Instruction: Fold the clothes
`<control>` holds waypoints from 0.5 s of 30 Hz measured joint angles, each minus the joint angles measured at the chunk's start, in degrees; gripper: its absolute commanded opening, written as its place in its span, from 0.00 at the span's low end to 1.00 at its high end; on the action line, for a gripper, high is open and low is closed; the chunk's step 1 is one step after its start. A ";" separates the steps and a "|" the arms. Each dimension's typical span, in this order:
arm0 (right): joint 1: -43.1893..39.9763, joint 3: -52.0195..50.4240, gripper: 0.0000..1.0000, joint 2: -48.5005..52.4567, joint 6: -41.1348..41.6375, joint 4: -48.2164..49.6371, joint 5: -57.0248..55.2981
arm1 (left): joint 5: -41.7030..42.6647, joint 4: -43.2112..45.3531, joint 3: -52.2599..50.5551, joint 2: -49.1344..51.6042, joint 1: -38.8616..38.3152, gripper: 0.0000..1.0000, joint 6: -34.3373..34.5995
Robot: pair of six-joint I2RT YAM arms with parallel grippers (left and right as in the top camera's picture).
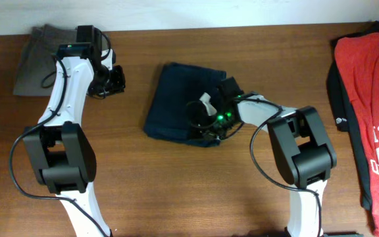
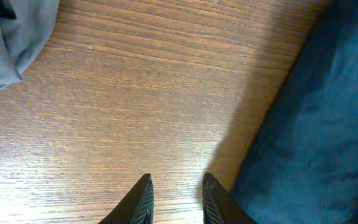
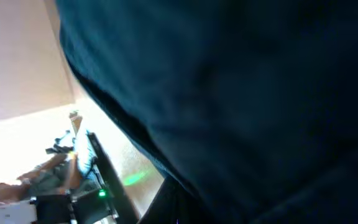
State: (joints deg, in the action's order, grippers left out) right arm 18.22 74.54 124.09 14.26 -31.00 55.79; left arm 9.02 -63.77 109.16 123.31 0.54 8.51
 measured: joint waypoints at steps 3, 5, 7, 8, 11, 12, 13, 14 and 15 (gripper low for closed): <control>-1.68 -0.17 0.04 0.00 1.18 -0.46 0.66 | 0.00 0.02 0.00 0.00 -0.02 0.26 0.00; -2.69 -0.17 0.04 -0.24 2.12 -0.52 0.96 | 0.00 0.02 0.00 0.00 -0.02 0.27 0.00; -2.93 -0.20 0.04 -0.79 2.49 -0.68 0.92 | 0.09 0.09 0.00 0.00 -0.04 0.26 0.00; -2.93 -0.20 0.04 -1.68 2.67 -0.70 0.87 | 0.31 0.15 0.00 0.00 -0.04 0.27 0.00; -2.93 -0.17 0.08 -5.31 3.10 -0.74 0.79 | 1.73 0.15 0.00 0.00 -0.02 0.34 -0.02; -2.93 -0.13 0.12 -7.50 3.28 -0.74 0.72 | 2.67 0.15 0.00 0.00 -0.02 0.46 -0.55; -3.04 -0.07 0.16 -9.64 3.41 -0.68 0.68 | 3.63 0.11 0.00 0.00 -0.02 0.54 -1.09; -3.15 0.09 0.25 -12.00 3.63 -0.72 0.68 | 4.72 0.04 0.00 0.00 -0.04 0.65 -1.27; -3.23 0.28 0.39 -14.16 3.80 -0.72 0.63 | 5.99 -0.09 -0.09 0.00 -0.04 0.76 -1.84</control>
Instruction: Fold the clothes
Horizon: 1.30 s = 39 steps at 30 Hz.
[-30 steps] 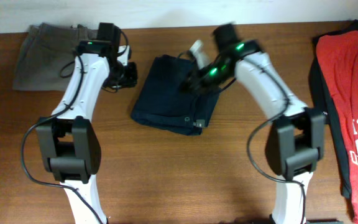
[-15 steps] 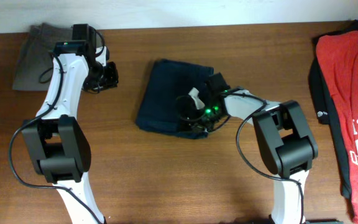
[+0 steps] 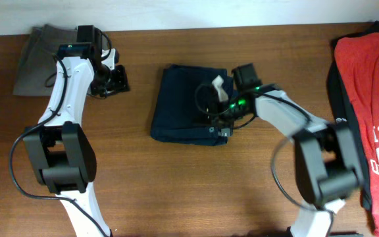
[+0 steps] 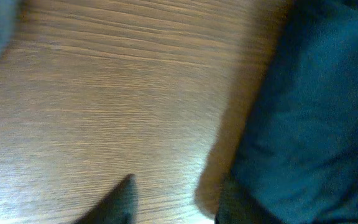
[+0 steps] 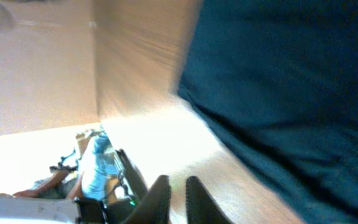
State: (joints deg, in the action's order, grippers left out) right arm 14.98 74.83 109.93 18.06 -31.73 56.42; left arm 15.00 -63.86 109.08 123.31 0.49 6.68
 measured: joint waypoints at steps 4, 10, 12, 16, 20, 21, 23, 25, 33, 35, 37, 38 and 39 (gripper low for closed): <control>-1.44 1.46 0.92 -7.65 -0.37 -0.63 -2.43 | 5.07 0.70 -1.81 0.00 0.00 0.99 -2.45; -5.64 1.92 0.99 -10.21 -0.57 -5.88 -8.81 | 13.03 8.87 -9.99 0.00 0.02 0.99 -4.24; -7.15 1.92 0.99 -10.19 -0.52 -8.22 -10.49 | 16.33 12.87 -13.53 0.00 0.00 0.99 -4.66; -8.94 1.92 0.99 -10.19 -1.42 -11.19 -12.11 | 21.22 18.49 -18.91 0.00 -0.26 0.99 -5.22; -9.49 1.90 0.99 -10.19 -5.35 -14.27 -13.14 | 23.21 20.57 -21.09 0.00 -1.44 0.99 -5.27; -9.49 1.90 0.99 -10.19 -6.21 -14.56 -13.16 | 23.47 21.33 -21.14 0.00 -2.01 0.99 -5.31; -9.49 1.90 0.99 -10.19 -7.61 -15.08 -13.66 | 23.78 22.97 -21.14 0.00 -3.61 0.99 -5.40; -9.49 1.90 0.99 -10.19 -8.28 -16.09 -14.51 | 23.52 24.15 -21.14 0.00 -4.85 0.99 -5.35; -9.49 1.88 0.99 -10.19 -9.46 -19.06 -17.77 | 22.88 26.01 -21.14 0.24 -7.17 0.99 -5.16; -9.49 1.88 0.99 -10.19 -9.49 -19.19 -18.21 | 22.93 26.40 -21.14 1.07 -7.06 0.99 -5.16; -9.49 1.88 0.99 -10.19 -9.53 -19.32 -18.47 | 24.13 26.86 -20.98 2.14 -6.84 0.99 -5.16; -9.49 1.88 0.99 -10.19 -9.51 -19.32 -18.56 | 24.33 26.97 -20.87 2.27 -6.82 0.99 -5.16; -9.49 1.88 0.99 -10.19 -9.53 -19.32 -18.69 | 25.20 27.19 -20.76 2.58 -6.75 0.98 -5.14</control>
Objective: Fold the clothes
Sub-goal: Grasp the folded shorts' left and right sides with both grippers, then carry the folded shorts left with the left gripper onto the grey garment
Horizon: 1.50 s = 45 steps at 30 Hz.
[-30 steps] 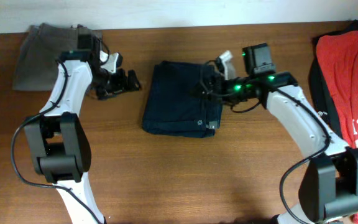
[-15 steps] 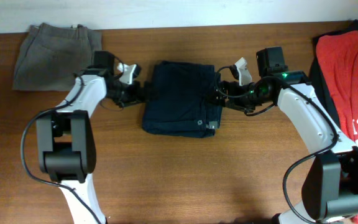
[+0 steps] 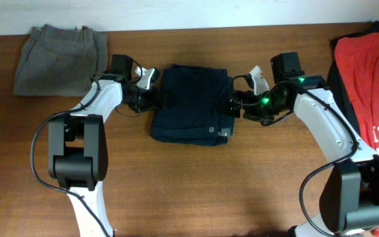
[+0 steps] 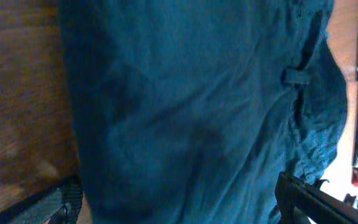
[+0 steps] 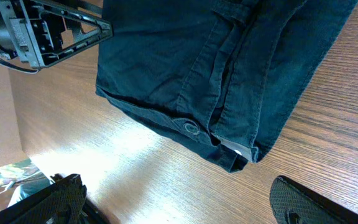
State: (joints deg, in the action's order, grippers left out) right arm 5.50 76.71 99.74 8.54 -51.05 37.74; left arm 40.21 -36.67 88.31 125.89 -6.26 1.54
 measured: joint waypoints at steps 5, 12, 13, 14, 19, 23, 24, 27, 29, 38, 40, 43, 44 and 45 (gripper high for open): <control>0.00 0.00 0.99 0.00 0.00 0.00 -0.28 | 3.19 0.59 0.70 1.49 0.22 0.89 0.63; 0.00 0.00 0.99 0.00 0.00 -0.13 -0.46 | 6.03 2.91 1.22 4.26 0.44 0.51 4.94; 0.00 0.00 0.99 0.00 -0.02 -0.17 -0.46 | 6.34 3.28 1.22 4.55 0.44 0.48 5.60; 0.00 0.00 0.99 0.00 0.02 -0.26 -0.46 | 6.34 3.72 1.20 4.63 0.42 0.45 6.29; 0.00 0.00 0.99 0.00 -0.02 -0.96 -0.46 | 5.84 6.34 1.09 5.49 0.26 0.16 7.89; 0.00 0.00 0.99 0.00 -0.02 -1.25 -0.50 | 5.51 9.38 0.68 6.29 0.22 0.01 8.79; 0.00 0.00 0.99 0.00 0.00 -1.25 -0.55 | 5.49 10.10 0.63 6.36 0.22 0.01 8.72; 0.00 0.00 0.99 0.00 0.00 -1.64 -1.11 | 5.05 13.35 0.59 6.67 -0.07 0.01 8.61; 0.00 0.00 0.99 0.00 -0.04 -1.97 -1.51 | 4.28 15.43 0.61 6.78 -0.22 0.01 8.57; 0.00 0.00 0.99 0.00 0.00 -2.54 -1.97 | -3.39 17.88 5.20 7.67 -0.20 0.01 5.09; 0.00 0.00 0.99 0.00 0.00 -2.58 -1.97 | -5.55 17.25 7.06 7.91 0.11 0.01 4.42; 0.00 0.00 0.99 0.00 -0.02 -2.78 -1.97 | -8.09 15.96 10.54 8.26 1.38 0.01 3.45; 0.00 0.00 0.99 0.00 0.00 -2.78 -1.97 | -8.57 15.32 11.72 8.31 1.99 0.01 3.21; 0.00 0.00 0.99 0.00 0.00 -2.80 -1.95 | -9.16 14.67 12.98 8.39 2.75 0.01 2.73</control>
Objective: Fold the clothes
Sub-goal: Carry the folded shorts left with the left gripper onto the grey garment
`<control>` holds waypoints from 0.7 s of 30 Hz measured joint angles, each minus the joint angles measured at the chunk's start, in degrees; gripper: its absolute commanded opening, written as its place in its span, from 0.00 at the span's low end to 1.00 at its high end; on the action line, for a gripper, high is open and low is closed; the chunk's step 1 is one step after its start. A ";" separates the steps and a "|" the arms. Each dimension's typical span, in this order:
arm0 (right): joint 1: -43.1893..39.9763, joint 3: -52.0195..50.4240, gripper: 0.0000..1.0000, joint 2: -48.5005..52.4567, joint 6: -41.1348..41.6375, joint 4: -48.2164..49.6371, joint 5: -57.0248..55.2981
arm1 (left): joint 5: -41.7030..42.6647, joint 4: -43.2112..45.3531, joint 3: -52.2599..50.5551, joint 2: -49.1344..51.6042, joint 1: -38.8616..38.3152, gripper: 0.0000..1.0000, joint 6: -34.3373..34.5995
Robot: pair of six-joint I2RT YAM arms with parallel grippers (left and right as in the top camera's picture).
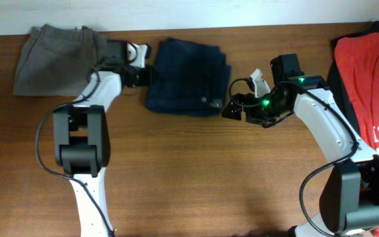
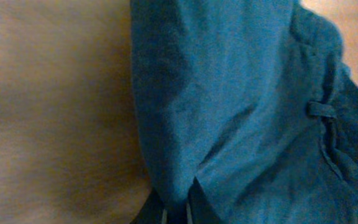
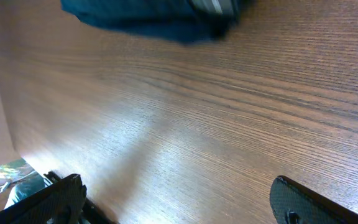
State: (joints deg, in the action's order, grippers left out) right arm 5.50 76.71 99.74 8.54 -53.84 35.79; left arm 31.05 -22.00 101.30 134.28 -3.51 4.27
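Observation:
The folded navy garment (image 1: 188, 78) lies near the table's back edge, right of the folded grey garment (image 1: 56, 54). My left gripper (image 1: 145, 74) is shut on the navy garment's left edge; in the left wrist view the cloth (image 2: 229, 106) is pinched between the fingertips (image 2: 174, 213). My right gripper (image 1: 231, 109) hangs open over bare wood just right of and below the navy garment. Its wrist view shows the wide-apart jaws (image 3: 179, 202) with nothing between them and the garment's edge (image 3: 154, 15) at the top.
A red printed shirt (image 1: 368, 112) lies over a black garment (image 1: 337, 99) at the table's right edge. The brown wooden table (image 1: 196, 178) is backed by a white wall strip along the top.
The navy garment has shifted up and left, closer to the grey one. My left gripper, then open at its left edge, is now shut on it. The right gripper stayed open, now off the cloth.
At first my right gripper was in the navy garment at mid-table and my left hung by the grey one. Then the right one sat at the garment's right edge. Later both stood open at its two sides. Now the left holds it, nearer the grey garment.

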 measured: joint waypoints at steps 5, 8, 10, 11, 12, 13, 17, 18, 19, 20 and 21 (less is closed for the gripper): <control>0.00 0.00 0.99 0.00 0.02 -0.33 -0.02 | -1.97 -1.42 3.89 0.11 3.96 0.01 -1.79; 0.00 0.00 0.99 0.00 -0.02 -0.44 0.00 | -2.75 -1.77 5.49 0.13 6.34 0.01 -2.19; 0.00 0.00 0.99 0.00 0.00 -0.46 -0.02 | -3.08 -1.88 6.64 0.22 7.63 0.01 -2.38; 0.00 0.00 0.99 0.00 -0.02 -0.46 -0.02 | -3.19 -2.03 7.32 0.24 8.22 0.01 -2.45; 0.00 0.00 0.99 0.00 0.00 -0.50 -0.02 | -3.30 -2.10 7.98 0.26 8.76 0.01 -2.60; 0.00 0.00 0.99 0.00 -0.02 -0.63 0.00 | -3.32 -2.19 8.85 0.26 9.38 0.01 -2.80; 0.00 0.00 0.99 0.00 0.02 -1.11 -0.02 | -3.48 -2.23 11.06 0.26 10.78 0.01 -3.02; 0.00 0.00 0.99 0.00 0.02 -1.22 -0.02 | -3.48 -2.23 11.45 0.26 11.04 0.01 -3.02; 0.00 0.00 0.99 0.00 0.00 -1.31 -0.02 | -3.48 -2.23 11.89 0.26 11.32 0.01 -3.02; 0.00 0.00 0.99 0.00 0.02 -1.36 0.00 | -3.48 -2.25 12.28 0.26 11.56 0.01 -3.04; 0.00 0.00 0.99 0.00 0.00 -1.40 -0.02 | -3.48 -2.25 12.66 0.26 11.78 0.01 -3.04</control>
State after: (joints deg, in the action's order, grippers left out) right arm 5.50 76.71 99.74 8.54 -55.24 35.77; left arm 27.57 -24.25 113.95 134.54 8.27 1.23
